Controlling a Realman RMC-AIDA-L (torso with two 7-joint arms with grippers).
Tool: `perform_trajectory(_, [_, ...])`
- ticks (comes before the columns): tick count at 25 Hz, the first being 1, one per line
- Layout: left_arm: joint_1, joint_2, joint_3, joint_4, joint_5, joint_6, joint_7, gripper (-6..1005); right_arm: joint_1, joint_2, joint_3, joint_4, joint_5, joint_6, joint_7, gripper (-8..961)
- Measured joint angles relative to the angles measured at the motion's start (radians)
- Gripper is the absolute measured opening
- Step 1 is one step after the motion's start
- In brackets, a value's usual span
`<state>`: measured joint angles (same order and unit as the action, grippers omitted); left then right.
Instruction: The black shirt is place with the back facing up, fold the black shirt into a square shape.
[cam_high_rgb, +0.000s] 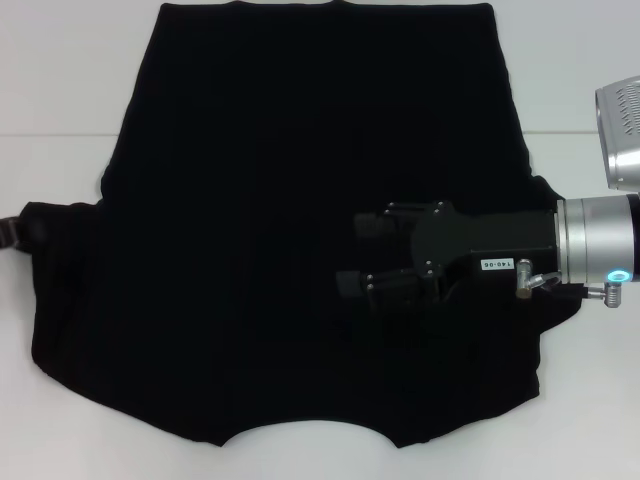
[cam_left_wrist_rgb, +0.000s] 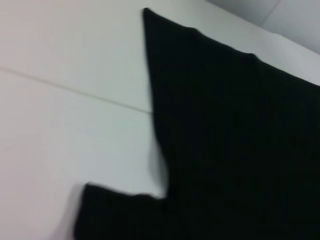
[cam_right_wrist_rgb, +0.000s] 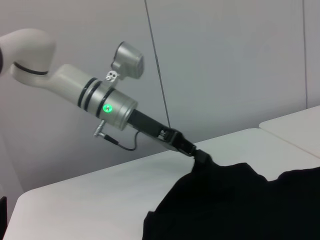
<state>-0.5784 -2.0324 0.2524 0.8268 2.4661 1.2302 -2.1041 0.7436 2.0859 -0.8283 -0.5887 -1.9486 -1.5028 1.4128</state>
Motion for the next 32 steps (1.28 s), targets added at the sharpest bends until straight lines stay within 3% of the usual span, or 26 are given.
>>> perform_trajectory(7, [-0.059, -0.012, 0.045, -0.015, -0.020, 0.013, 0.022, -2, -0.007, 0.000, 0.000, 0.000, 0.009, -0.007, 0.000, 870])
perform_trajectory(13, [-0.071, -0.029, 0.220, -0.048, -0.080, 0.011, 0.044, -1, -0.017, -0.002, 0.001, 0.002, 0.010, -0.007, -0.005, 865])
perform_trajectory(16, [-0.076, -0.037, 0.266, -0.053, -0.086, 0.010, 0.067, -1, -0.018, -0.003, 0.002, 0.002, 0.010, -0.007, -0.008, 862])
perform_trajectory(17, [-0.081, -0.055, 0.330, -0.053, -0.090, 0.013, 0.104, -1, -0.018, -0.003, 0.003, 0.002, 0.010, -0.007, -0.008, 861])
perform_trajectory(21, [-0.081, -0.069, 0.419, -0.052, -0.090, 0.007, 0.133, -2, -0.018, -0.003, 0.008, -0.002, 0.010, -0.007, -0.009, 858])
perform_trajectory(32, [-0.085, -0.080, 0.441, -0.068, -0.107, 0.024, 0.139, 55, -0.009, -0.008, 0.031, -0.004, 0.010, 0.002, 0.015, 848])
